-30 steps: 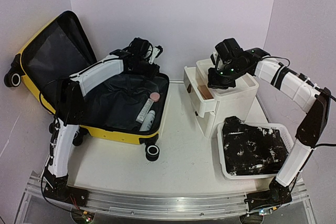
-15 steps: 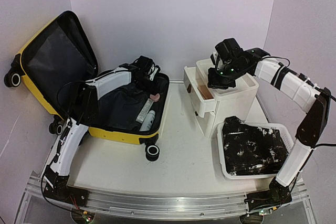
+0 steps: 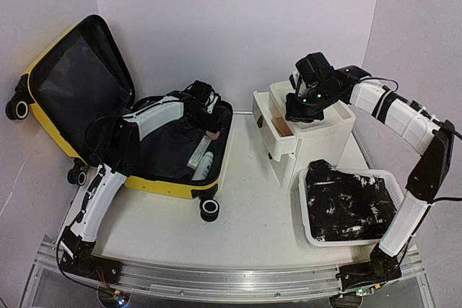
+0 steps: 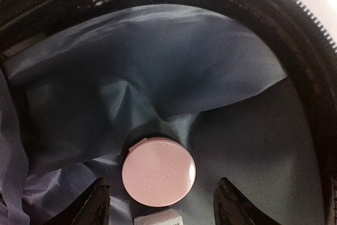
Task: Open, take out, and arrange the luggage
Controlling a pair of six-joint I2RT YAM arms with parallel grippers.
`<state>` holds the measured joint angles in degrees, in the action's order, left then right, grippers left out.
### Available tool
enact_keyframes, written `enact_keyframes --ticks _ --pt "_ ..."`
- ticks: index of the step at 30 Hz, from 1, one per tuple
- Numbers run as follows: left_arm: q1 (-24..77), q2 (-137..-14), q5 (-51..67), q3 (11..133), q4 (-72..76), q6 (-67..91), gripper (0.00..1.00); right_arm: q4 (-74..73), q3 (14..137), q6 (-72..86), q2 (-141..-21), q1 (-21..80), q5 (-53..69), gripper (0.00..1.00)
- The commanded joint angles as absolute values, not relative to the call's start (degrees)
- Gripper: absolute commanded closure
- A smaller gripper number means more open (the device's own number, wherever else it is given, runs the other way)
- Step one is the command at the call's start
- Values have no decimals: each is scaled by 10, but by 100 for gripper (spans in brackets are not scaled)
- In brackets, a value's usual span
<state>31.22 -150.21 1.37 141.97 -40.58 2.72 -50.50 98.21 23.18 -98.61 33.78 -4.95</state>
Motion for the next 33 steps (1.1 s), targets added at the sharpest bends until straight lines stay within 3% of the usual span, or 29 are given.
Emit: enact_keyframes --ticks 1,28,33 --pt "312 -1511 6 1448 -403 38 31 -493 1006 240 -992 341 -19 100" --pt "314 -1559 -9 1476 -365 7 34 -493 1012 244 -999 342 -15 100" --pt "314 -1563 -10 1483 -364 1 43 -493 1010 246 -995 341 -18 100"
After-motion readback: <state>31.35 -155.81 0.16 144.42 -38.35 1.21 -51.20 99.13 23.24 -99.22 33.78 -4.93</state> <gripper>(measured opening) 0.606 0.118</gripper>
